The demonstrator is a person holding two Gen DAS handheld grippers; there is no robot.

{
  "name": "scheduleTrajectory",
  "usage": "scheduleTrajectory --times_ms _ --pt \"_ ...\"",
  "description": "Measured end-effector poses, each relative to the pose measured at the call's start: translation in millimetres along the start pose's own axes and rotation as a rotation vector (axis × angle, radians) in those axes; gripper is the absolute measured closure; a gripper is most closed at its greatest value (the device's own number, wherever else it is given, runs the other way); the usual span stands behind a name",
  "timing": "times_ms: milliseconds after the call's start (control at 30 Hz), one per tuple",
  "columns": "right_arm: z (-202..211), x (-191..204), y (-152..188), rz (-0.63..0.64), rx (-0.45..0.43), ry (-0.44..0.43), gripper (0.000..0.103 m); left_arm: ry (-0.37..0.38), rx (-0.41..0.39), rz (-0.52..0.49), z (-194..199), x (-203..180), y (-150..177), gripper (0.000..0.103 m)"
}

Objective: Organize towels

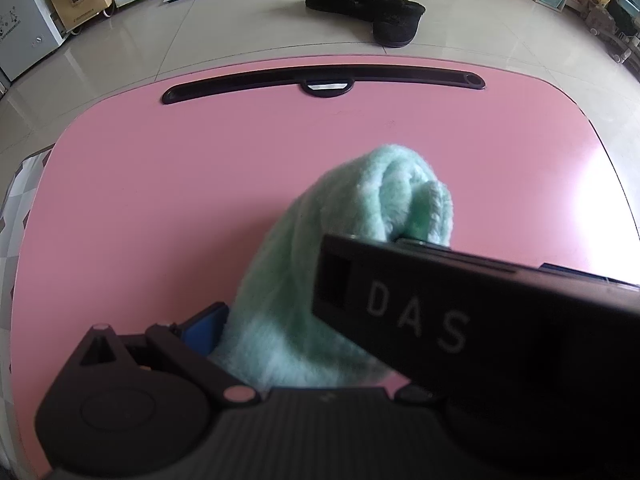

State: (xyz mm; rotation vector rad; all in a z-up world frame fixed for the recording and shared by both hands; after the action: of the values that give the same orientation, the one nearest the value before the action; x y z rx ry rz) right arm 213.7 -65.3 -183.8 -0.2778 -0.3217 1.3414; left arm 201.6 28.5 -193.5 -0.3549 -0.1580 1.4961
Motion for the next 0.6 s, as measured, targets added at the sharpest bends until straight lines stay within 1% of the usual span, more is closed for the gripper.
scheduleTrajectory --times_ms 600 --pt "1 34 13 0.081 0.004 -0.029 0.008 -0.015 -0.01 0.044 8 33 12 0.0"
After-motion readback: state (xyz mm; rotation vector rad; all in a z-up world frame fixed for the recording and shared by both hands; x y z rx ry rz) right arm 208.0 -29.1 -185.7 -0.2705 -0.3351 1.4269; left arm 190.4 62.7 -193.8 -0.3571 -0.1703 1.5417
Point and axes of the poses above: each gripper's, at about its wrist camera, not at the fingertips, and z roughly against the way its jaws point, x to its left, y to its underside, the point moved 5 cm from there along -z, roughly the way its jaws point, and after that the axes turned 7 degrees about y, right-handed, at the moved point
